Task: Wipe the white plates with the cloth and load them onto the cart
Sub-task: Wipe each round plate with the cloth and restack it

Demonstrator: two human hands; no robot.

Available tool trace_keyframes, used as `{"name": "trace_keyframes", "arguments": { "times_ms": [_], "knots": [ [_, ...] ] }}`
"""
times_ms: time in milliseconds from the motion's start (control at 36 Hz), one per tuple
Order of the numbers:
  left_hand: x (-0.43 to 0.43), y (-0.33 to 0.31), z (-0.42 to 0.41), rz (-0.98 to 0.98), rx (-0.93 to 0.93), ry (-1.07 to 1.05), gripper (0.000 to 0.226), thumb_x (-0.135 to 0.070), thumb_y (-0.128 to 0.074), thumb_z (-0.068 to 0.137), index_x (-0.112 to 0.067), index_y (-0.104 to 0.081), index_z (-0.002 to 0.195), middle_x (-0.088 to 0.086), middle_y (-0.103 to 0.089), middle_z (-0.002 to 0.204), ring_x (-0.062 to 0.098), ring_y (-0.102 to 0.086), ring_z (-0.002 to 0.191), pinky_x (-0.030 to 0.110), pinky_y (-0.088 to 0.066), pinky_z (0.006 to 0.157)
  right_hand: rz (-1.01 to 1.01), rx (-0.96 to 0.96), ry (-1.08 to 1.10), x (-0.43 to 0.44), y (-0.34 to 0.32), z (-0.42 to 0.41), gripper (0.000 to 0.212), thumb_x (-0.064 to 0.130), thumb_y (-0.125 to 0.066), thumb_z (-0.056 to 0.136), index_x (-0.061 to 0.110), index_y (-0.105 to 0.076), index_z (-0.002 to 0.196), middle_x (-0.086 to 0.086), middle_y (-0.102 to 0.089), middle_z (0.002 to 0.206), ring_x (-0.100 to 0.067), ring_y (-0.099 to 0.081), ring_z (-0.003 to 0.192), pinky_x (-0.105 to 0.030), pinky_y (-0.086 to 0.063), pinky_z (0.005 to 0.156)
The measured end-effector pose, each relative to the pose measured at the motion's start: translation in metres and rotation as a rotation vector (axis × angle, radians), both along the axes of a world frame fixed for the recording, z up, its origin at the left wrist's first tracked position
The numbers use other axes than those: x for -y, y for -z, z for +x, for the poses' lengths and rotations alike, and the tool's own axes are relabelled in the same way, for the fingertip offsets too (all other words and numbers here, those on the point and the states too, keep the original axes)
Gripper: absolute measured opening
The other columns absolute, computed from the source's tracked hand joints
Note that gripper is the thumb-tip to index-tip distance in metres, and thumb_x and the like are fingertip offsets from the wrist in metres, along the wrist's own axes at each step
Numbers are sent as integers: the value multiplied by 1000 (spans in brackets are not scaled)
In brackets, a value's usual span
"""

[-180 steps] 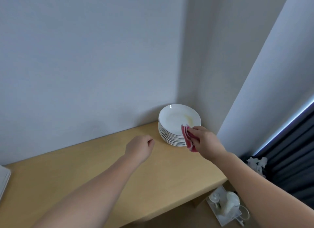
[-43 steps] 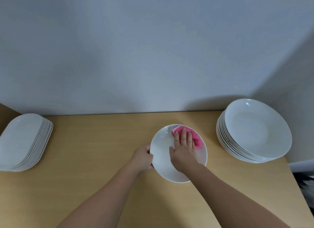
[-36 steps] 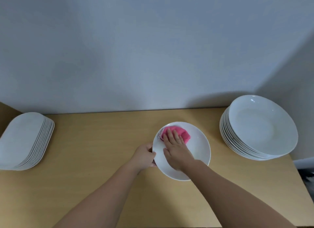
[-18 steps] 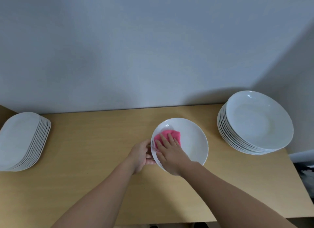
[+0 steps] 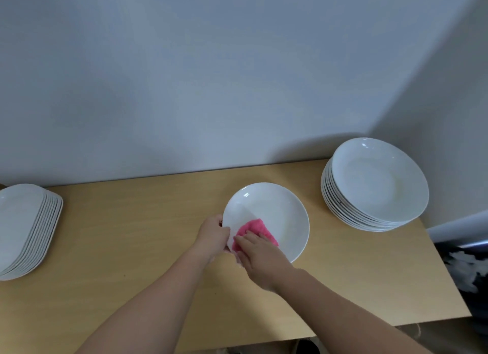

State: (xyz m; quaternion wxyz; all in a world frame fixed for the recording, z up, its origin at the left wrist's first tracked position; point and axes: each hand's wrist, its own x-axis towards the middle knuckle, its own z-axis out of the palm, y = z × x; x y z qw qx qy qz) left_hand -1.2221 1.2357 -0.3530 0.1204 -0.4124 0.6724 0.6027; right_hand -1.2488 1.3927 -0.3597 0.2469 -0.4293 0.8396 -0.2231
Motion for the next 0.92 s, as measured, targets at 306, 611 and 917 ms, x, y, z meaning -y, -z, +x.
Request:
{"name": "trace_keyframes", "arguments": {
  "times_ms": [306, 611, 917],
  "knots": [
    [-5, -2, -3, -94, 10, 39, 35, 3, -37, 77, -8, -68, 89, 13, -69, 86, 28, -67, 71, 25, -50, 44, 243, -53, -158, -43, 2, -13, 50, 41, -22, 104, 25, -30, 150, 8, -16, 160, -13, -4, 149, -34, 1, 120],
    [-5, -10, -2, -56, -8, 85, 43, 3, -34, 78, -15, -70, 93, 7, -69, 86, 24, -69, 71, 25, -52, 45, 493, -329, -355, -73, -12, -61, 50, 44, -22, 101, 27, -40, 145, 9, -36, 153, -22, -23, 144, -36, -6, 117],
    [1, -7, -1, -52, -23, 116, 40, 2, -36, 83, -15, -66, 103, 7, -68, 91, 24, -68, 75, 26, -53, 45, 588, -430, -353, -72, -9, -93, 51, 45, -21, 102, 31, -28, 150, -1, -15, 161, -22, -12, 148, -43, -1, 118]
  ]
}}
